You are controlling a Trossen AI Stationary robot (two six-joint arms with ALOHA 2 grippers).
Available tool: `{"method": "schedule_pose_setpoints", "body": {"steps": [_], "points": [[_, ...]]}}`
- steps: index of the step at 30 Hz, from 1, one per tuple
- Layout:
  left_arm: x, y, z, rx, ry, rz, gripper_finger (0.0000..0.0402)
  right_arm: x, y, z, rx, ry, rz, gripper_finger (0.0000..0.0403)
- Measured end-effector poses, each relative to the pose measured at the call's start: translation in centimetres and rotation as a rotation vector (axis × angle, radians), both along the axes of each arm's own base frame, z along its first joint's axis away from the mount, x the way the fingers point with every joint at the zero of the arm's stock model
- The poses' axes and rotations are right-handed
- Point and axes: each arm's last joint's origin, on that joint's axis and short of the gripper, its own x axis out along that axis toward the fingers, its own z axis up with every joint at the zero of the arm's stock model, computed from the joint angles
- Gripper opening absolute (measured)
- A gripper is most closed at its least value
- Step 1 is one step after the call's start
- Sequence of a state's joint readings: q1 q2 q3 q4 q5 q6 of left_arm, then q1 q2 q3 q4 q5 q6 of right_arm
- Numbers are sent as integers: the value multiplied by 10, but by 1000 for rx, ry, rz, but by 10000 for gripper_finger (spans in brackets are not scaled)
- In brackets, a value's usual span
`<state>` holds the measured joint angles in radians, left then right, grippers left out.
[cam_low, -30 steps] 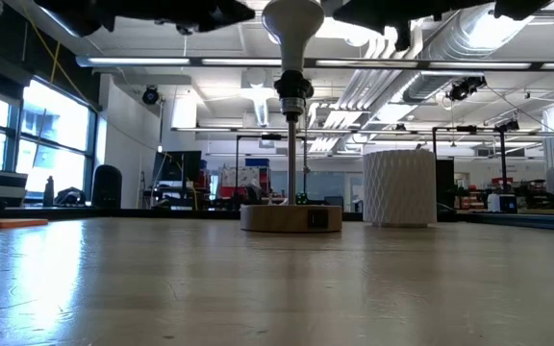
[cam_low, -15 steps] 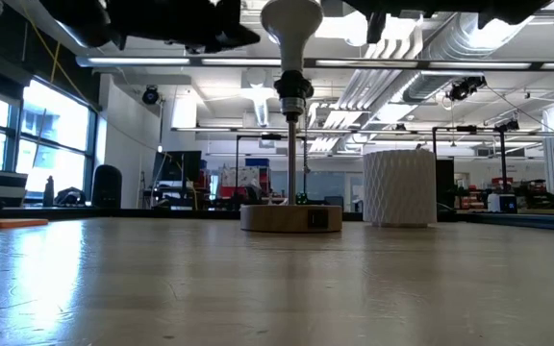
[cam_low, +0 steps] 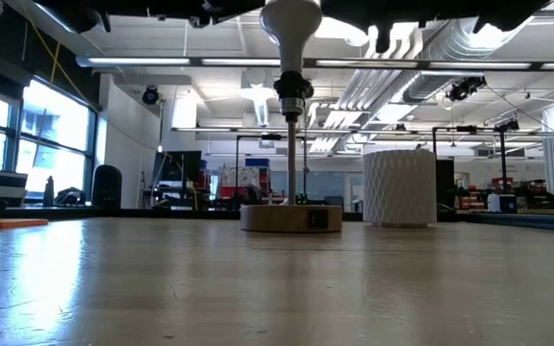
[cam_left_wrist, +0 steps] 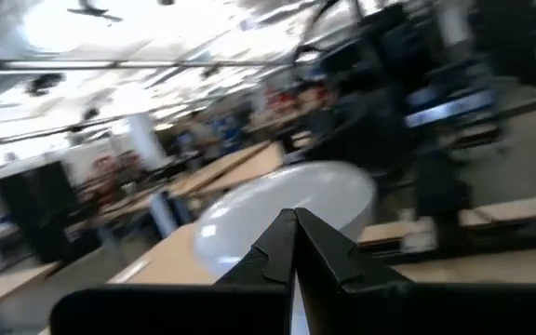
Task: Screw lightbulb
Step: Insert the white lightbulb into the brown lamp
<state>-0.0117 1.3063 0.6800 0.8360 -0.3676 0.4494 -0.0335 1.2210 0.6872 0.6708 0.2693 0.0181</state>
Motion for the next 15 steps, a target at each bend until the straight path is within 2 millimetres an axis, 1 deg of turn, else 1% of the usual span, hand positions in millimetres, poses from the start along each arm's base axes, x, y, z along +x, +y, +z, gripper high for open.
{"method": "schedule_pose_setpoints", "body": {"steps": [2, 4, 6, 9, 11, 15], "points": [[1, 7, -2, -8, -1, 56, 0, 3, 2, -3, -6, 9, 62, 0], [2, 16, -4, -13, 8, 109, 0, 6, 9, -5, -26, 21, 150, 0], [3, 25, -9, -20, 44, 170, 0, 8, 18, -12, -61, 74, 230, 0], [1, 33, -8, -25, 36, 224, 0, 7, 28, -9, -141, 65, 251, 0], [-1, 33, -5, -28, 25, 235, 0, 5, 31, -6, -170, 60, 153, 0], [-2, 18, -1, -19, 12, 166, 0, -2, 26, -2, -148, 83, -191, 0]]}}
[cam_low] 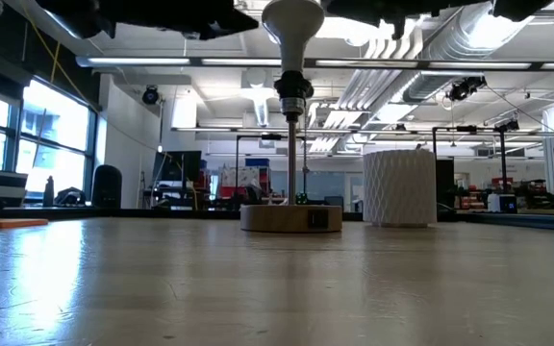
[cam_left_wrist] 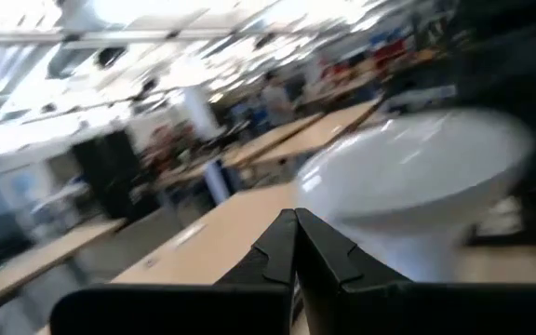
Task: Screw lightbulb
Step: Insert the white lightbulb into the brown lamp
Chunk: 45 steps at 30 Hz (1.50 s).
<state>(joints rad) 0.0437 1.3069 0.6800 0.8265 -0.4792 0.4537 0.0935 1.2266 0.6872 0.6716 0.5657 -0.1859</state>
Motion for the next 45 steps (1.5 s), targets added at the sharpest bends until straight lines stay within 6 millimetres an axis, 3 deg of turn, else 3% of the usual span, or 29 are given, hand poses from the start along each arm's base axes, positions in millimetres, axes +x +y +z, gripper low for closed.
{"method": "schedule_pose_setpoints", "body": {"steps": [3, 6, 10, 16, 20, 24, 26, 32, 39, 42, 45], "points": [[1, -12, 2, 48, 3, -95, 0, -1, -8, 1, -1, -5, -97, 0], [2, -16, 1, 70, 10, -148, 0, 3, -16, 0, 34, -36, 21, 0], [3, -5, 1, 49, -8, -93, 0, 8, -21, -4, 83, -56, 166, 0], [4, 19, -8, -12, 25, -22, 0, 11, 2, -8, -21, 4, 404, 0], [2, 20, -8, -26, 31, 50, 0, 7, 9, -3, -87, 7, 268, 0], [-1, 2, 1, 23, 13, 9, 0, -1, 1, 3, -35, -18, -72, 0], [-3, -6, 6, 32, -12, 42, 0, -1, -6, 2, -11, -19, -148, 0], [0, -17, 4, 58, -12, 5, 0, 6, -20, -1, 47, -60, 109, 0], [8, 8, -12, 8, 35, 86, 0, 8, -3, -1, -2, -43, 447, 0], [5, 14, -12, -3, 39, 178, 0, 7, 3, -2, -49, -19, 412, 0], [1, 5, -6, 24, 52, 242, 0, 3, 2, 3, -49, -33, 180, 0]]}}
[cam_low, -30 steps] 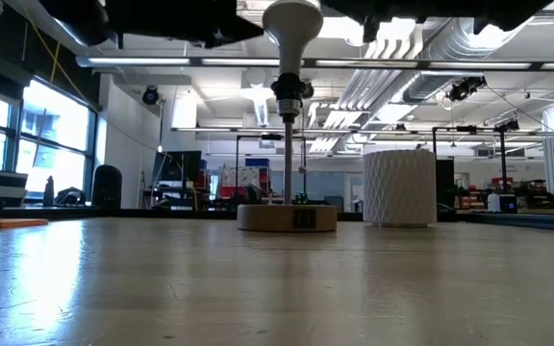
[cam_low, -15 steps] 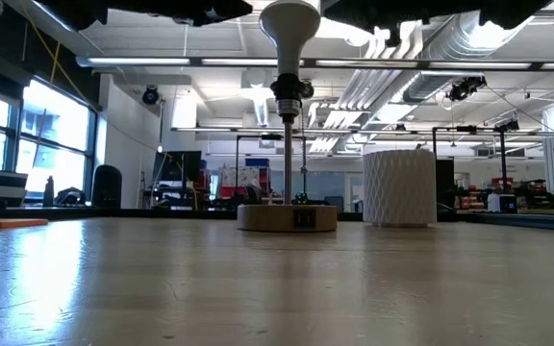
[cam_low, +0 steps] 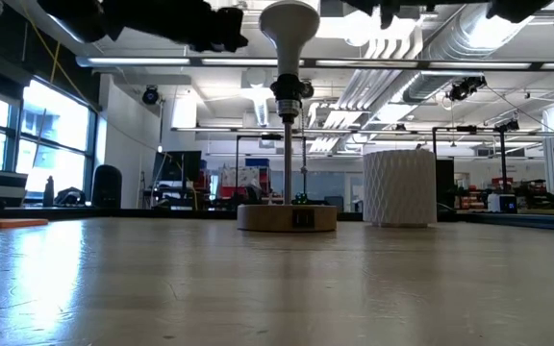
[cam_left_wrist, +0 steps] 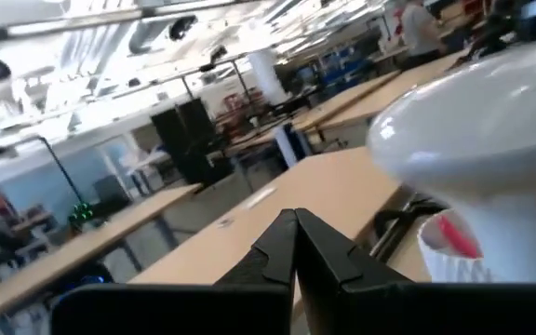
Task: Screw lightbulb
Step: Insert the white lightbulb into the brown lamp
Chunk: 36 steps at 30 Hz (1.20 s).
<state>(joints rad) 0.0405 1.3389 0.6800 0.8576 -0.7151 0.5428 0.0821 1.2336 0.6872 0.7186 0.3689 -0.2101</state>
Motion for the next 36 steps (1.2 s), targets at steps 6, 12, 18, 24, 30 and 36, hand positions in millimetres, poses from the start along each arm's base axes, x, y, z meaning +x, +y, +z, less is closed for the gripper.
{"method": "schedule_pose_setpoints", "body": {"steps": [6, 12, 18, 24, 30, 36], "points": [[-1, -22, 9, 66, -35, -168, 0, -3, -17, 2, 71, -33, -240, 0], [4, -13, 5, 46, -55, -222, 0, 2, -25, -1, 141, -51, 29, 0], [6, 13, -4, -7, -42, -134, 0, 4, -11, -4, 125, -4, 275, 0], [1, 5, 3, 10, -45, -95, 0, -2, -11, 1, 92, -31, -77, 0], [2, -20, 7, 57, -56, -237, 0, 0, -31, -1, 166, -50, -102, 0], [8, -6, 1, 45, -58, -213, 0, 7, -34, -7, 223, -38, 94, 0]]}}
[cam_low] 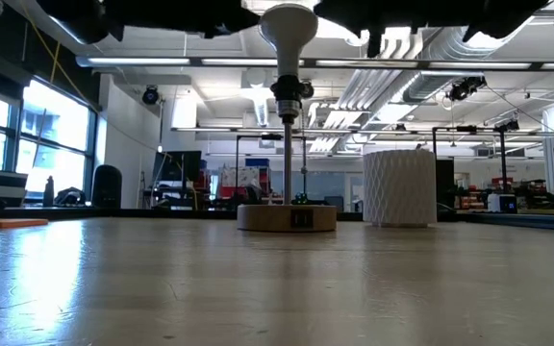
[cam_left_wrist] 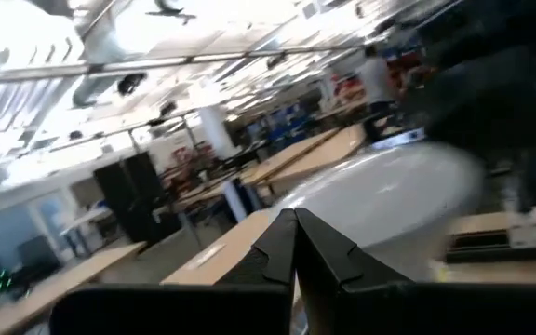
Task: Screw lightbulb
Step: Insert the white lightbulb into the brown lamp
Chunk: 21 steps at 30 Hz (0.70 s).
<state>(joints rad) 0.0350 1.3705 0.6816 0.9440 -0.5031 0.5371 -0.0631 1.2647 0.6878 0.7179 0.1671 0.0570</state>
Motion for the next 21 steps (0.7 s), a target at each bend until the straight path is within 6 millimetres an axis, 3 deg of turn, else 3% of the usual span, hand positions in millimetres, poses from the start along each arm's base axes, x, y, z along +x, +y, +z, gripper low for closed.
{"method": "schedule_pose_setpoints", "body": {"steps": [5, 10, 14, 18, 21], "points": [[2, 23, -12, -55, 52, 79, 0, 3, 17, -4, -48, 33, 212, 0], [-3, 16, -5, -48, 41, 141, 0, -3, 22, 2, -121, 36, -48, 0], [-5, -2, 4, -2, 11, 70, 0, -6, 9, 5, -85, 25, -252, 0], [-4, -10, 6, 35, 5, -31, 0, -3, -5, 1, -12, 3, -216, 0], [-4, -4, 5, 19, 3, -13, 0, 2, -10, -3, 29, -13, -106, 0]]}}
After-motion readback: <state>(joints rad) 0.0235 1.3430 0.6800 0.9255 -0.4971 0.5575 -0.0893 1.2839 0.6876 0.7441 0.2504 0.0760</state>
